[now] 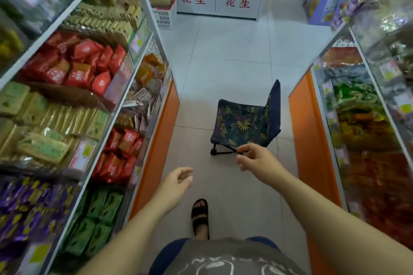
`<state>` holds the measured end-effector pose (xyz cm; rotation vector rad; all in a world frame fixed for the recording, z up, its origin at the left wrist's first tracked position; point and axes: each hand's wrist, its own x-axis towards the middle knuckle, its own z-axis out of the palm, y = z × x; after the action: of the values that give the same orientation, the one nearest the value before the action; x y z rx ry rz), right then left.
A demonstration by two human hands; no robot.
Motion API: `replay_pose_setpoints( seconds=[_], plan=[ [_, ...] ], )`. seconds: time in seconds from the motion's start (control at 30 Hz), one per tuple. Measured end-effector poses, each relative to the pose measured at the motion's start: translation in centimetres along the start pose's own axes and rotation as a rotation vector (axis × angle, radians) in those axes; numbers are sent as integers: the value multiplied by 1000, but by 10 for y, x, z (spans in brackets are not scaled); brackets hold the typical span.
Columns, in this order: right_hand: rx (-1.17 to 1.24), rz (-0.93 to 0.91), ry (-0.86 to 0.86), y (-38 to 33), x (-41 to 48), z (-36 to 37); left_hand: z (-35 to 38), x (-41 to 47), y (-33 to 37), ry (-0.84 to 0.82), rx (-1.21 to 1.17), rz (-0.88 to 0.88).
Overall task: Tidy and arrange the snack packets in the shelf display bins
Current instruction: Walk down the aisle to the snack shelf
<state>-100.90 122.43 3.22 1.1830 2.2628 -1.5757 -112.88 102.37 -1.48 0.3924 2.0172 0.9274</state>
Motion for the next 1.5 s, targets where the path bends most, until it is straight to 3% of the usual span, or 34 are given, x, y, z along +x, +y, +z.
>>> replay_pose_setpoints(
  seconds=[0.33, 0.63, 0.8, 1.03, 1.27, 1.5],
  plan=[
    [-57, 70, -8, -40, 109, -31, -64, 141, 115, 8, 2, 127],
    [-263, -20, -192, -102, 243, -86, -87, 227, 173, 103, -140, 37],
    [-318, -144, -272, -173, 311, -89, -109, 244, 173, 269, -250, -42],
    [-358, -321, -373, -253, 364, -29, -155, 241, 145, 461, -323, -124],
    [-454, -416, -505, -285, 382, 31, -212, 253, 125, 582, -342, -144],
    [-506, -425, -554, -298, 394, 39, -236, 268, 126, 584, -417, -142]
  ],
)
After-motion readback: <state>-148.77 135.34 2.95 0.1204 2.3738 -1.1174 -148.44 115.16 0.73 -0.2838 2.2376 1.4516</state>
